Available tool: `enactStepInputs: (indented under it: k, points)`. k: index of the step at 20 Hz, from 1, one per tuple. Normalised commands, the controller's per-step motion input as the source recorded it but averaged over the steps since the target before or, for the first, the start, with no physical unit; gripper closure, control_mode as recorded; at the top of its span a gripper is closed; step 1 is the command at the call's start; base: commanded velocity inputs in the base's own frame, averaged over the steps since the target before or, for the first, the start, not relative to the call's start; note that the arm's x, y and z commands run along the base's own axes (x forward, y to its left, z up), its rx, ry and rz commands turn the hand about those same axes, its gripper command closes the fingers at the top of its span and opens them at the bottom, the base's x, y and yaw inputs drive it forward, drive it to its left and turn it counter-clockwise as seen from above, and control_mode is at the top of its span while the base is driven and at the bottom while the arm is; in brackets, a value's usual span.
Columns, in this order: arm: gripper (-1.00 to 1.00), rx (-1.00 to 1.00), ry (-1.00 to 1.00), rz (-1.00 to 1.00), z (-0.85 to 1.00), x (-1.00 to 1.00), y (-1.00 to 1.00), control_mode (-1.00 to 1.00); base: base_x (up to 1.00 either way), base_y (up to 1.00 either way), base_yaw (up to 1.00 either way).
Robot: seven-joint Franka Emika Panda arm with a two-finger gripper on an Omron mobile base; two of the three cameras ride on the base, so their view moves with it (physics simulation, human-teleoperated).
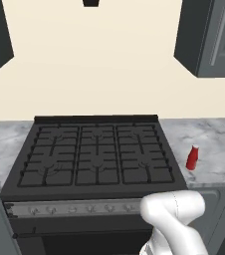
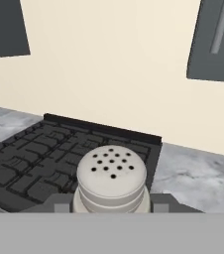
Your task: Take 2 condiments from the cabinet and move them on the counter near the stove.Make sure the condiments are lined up with each other, next to each other.
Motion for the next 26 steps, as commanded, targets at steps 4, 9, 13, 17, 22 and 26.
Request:
enactStepInputs:
  k: [4, 9, 13, 17, 22, 26]
  points:
    - [1.00, -0.09, -0.06, 0.03, -0.30, 0.00, -0.33, -1.00, 0.00, 0.00, 0.00]
    - [1.00, -0.09, 0.01, 0.12, -0.46, 0.13, -0.19, -1.00, 0.00, 0.00, 0.00]
    - [1.00, -0.01, 0.03, 0.15, -0.47, 0.31, -0.28, -1.00, 0.00, 0.00, 0.00]
    - [1.00, 0.00, 0.02, 0.13, -0.41, 0.28, -0.34, -1.00, 0.00, 0.00, 0.00]
    - [1.00, 0.00, 0.00, 0.10, -0.44, 0.26, -0.33, -1.00, 0.00, 0.00, 0.00]
    - [1.00, 0.00, 0.00, 0.07, -0.41, 0.36, -0.24, -1.00, 0.00, 0.00, 0.00]
